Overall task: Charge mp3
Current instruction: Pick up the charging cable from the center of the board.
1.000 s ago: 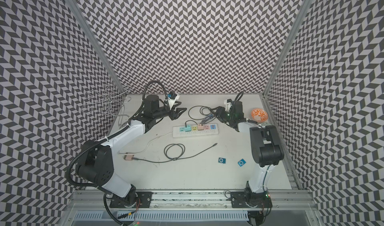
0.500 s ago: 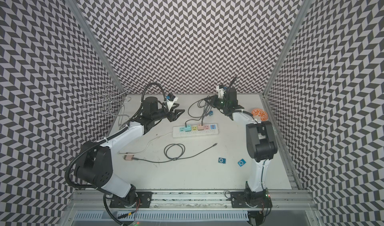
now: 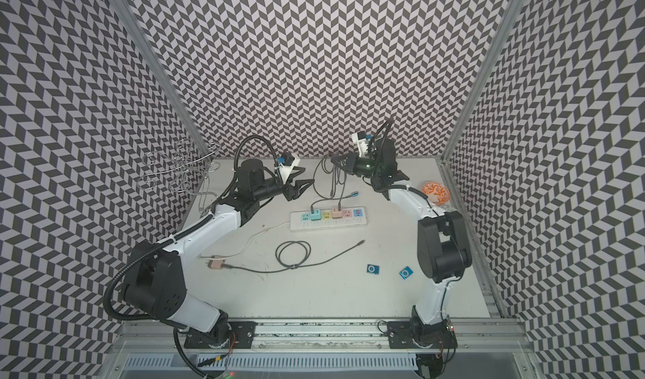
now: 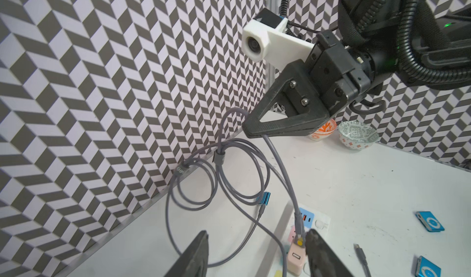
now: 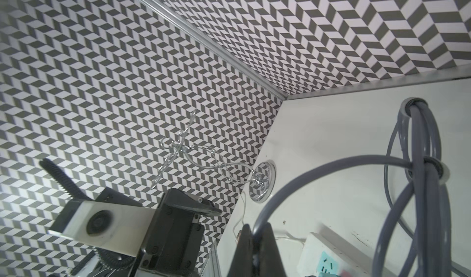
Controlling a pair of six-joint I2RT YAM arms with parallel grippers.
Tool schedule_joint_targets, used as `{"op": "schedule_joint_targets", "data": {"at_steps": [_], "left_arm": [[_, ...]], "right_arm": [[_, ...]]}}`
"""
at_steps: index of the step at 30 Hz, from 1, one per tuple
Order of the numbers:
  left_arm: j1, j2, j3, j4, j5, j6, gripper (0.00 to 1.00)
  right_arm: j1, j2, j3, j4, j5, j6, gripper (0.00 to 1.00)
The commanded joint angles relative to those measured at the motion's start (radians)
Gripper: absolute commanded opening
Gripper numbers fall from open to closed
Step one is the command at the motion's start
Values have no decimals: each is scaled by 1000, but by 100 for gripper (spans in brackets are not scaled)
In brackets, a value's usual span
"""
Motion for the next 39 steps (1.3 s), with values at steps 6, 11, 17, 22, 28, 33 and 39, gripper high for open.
{"op": "schedule_joint_targets", "data": {"at_steps": [6,11,17,22,28,33,39], "left_arm": [[-66,53,63,71,38,-41,61],[-98,87,87,66,25,-45,61],[-124,127,125,45,25,-46,56],[-125,145,140,22,23,-54,30],[-113,118,134,1,29,-39,0],[-77,55,102,-6,28,-35,0],[-43,19,124,-25,36,-25,0]], "right_arm": [[24,-93,-19,136,-43,41,5],[42,-114,-34,145,-42,46,5],[58,-132,-49,144,-34,38,6],[58,-142,-55,130,-28,18,7],[39,-146,-56,88,-13,-37,23],[-41,-155,-73,54,3,-92,43],[-62,-168,-76,-68,58,-300,54]]}}
